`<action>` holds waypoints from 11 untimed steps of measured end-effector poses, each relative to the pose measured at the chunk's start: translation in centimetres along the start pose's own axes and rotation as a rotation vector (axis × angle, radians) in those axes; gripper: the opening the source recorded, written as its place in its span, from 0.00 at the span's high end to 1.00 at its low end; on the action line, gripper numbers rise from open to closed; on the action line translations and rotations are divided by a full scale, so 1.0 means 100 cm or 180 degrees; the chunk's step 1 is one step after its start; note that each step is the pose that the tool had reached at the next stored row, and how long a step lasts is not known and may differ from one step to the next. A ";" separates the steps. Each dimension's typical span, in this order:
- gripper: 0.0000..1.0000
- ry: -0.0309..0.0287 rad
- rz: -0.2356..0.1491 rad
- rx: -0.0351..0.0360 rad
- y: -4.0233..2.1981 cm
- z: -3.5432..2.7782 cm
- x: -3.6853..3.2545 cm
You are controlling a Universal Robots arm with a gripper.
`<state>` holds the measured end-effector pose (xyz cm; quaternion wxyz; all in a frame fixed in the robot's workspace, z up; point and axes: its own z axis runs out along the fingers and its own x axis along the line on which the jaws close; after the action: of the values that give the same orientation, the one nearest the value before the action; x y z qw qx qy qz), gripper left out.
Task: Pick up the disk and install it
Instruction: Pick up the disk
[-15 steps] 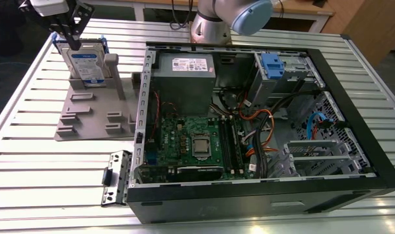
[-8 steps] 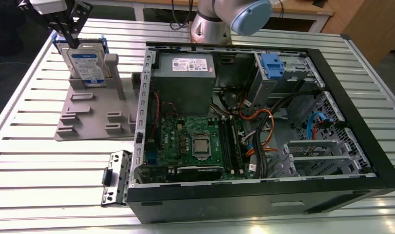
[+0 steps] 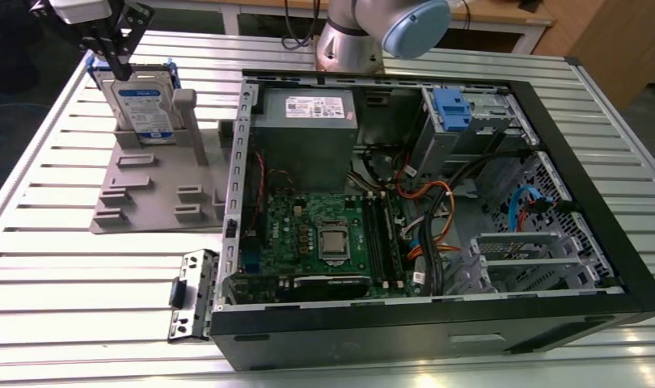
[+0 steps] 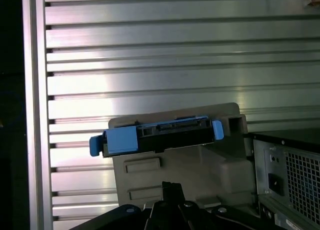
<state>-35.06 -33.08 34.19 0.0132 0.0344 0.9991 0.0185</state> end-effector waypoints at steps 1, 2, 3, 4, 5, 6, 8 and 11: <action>0.90 0.0000 0.0000 0.0000 0.0000 0.0000 0.0000; 0.90 0.0000 0.0000 0.0000 0.0000 0.0000 0.0000; 0.90 0.0000 0.0000 0.0000 0.0001 0.0000 0.0000; 0.90 0.0000 0.0000 0.0000 0.0001 0.0001 0.0000; 0.90 0.0000 0.0000 0.0000 0.0001 0.0001 0.0000; 0.90 0.0000 -0.0001 0.0000 0.0001 0.0001 0.0000; 0.90 0.0001 -0.0014 0.0000 0.0001 0.0000 0.0000; 0.90 0.0002 -0.0060 -0.0001 0.0001 0.0000 0.0001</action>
<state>-35.06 -33.06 34.19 0.0130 0.0250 0.9994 0.0186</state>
